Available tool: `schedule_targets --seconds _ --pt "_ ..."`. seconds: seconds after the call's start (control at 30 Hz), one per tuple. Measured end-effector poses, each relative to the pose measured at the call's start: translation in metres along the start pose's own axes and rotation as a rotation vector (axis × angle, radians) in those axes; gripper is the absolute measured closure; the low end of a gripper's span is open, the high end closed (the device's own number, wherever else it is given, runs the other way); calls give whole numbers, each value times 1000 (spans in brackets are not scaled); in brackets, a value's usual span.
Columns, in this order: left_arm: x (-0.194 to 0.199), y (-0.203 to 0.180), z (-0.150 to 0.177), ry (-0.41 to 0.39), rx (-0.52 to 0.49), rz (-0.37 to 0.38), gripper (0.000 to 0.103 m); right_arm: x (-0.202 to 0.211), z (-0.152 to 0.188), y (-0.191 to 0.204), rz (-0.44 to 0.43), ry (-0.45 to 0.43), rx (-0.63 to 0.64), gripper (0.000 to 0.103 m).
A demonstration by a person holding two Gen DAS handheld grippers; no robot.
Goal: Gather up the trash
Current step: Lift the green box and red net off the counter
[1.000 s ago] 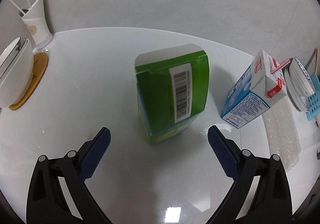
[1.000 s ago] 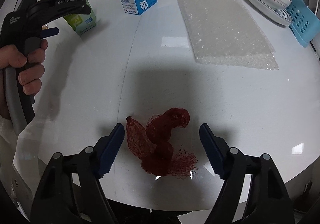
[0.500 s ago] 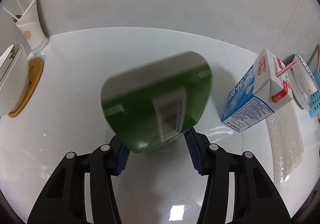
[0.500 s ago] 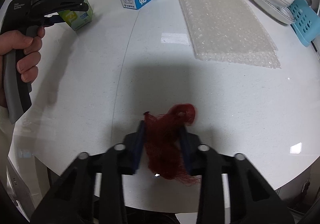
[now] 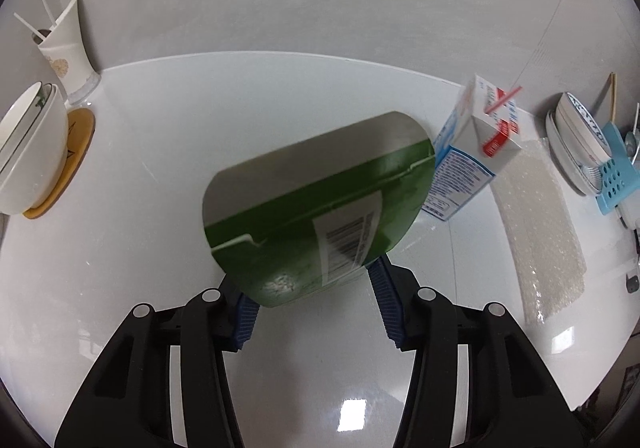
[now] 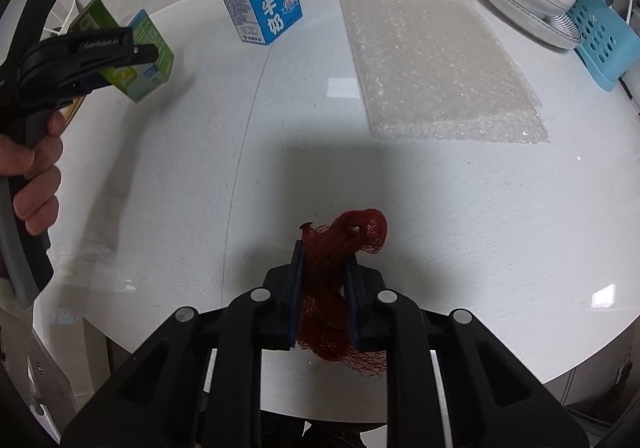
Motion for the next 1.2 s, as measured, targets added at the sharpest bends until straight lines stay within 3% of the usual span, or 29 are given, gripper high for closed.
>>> schedule_targets --seconds 0.53,1.2 --pt "62 -15 52 -4 -22 -1 54 49 13 -20 -20 -105 13 86" --pt "125 -41 145 12 -44 35 54 92 64 -36 -46 -185 57 86"
Point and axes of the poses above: each gripper's, at about its wrist camera, not at the fingertips, and x roughly against the way its jaws point, y to its left, z to its underside, the point moved 4 cm from there along -x, roughly the way its jaws point, and after that the axes turned 9 degrees about x, right-handed, at the moved point
